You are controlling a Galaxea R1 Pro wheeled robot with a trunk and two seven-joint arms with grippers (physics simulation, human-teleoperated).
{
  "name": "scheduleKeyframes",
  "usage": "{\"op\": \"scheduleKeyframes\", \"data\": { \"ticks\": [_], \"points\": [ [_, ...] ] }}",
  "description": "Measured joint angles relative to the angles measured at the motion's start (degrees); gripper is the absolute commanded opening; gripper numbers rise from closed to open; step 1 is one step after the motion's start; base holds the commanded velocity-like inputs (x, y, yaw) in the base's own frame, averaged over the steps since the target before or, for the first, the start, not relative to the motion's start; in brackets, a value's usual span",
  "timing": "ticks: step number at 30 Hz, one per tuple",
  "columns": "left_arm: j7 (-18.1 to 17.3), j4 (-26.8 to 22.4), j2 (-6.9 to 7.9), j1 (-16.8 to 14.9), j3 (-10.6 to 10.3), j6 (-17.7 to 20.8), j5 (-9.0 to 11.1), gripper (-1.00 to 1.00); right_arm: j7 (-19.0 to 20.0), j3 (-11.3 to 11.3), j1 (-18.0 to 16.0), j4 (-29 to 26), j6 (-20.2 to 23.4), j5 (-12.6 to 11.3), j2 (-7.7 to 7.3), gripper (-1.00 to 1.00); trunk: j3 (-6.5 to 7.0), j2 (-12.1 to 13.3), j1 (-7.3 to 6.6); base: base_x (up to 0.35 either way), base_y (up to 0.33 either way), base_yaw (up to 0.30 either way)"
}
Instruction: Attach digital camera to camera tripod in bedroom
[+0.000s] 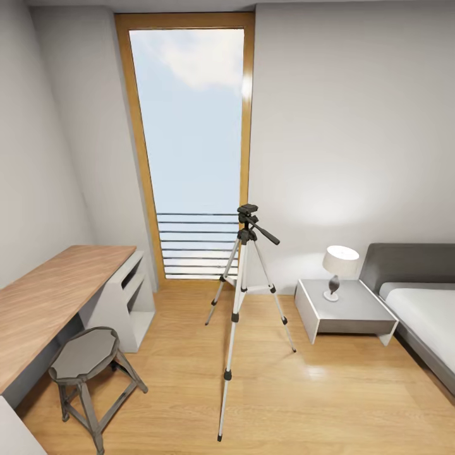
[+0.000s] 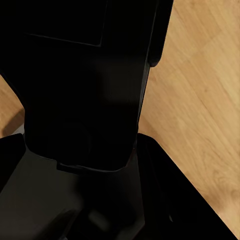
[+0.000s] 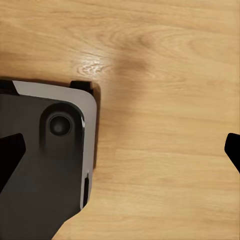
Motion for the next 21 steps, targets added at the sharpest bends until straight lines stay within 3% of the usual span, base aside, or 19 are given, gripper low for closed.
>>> {"op": "scheduleKeyframes", "data": {
  "ticks": [16,21],
  "points": [
    [0.00,0.00,0.00,0.01,0.01,0.00,-0.02,-1.00,0.10,-0.03,0.01,0.00,-0.01,0.00,0.01,1.00,0.00,0.00,0.00,0.001,0.000,0.000],
    [0.00,0.00,0.07,0.01,0.01,0.06,-0.17,-1.00,0.00,-0.05,0.01,0.05,0.08,-0.01,-0.05,1.00,0.00,-0.01,-0.03,0.210,0.000,0.000]
  ]
}}
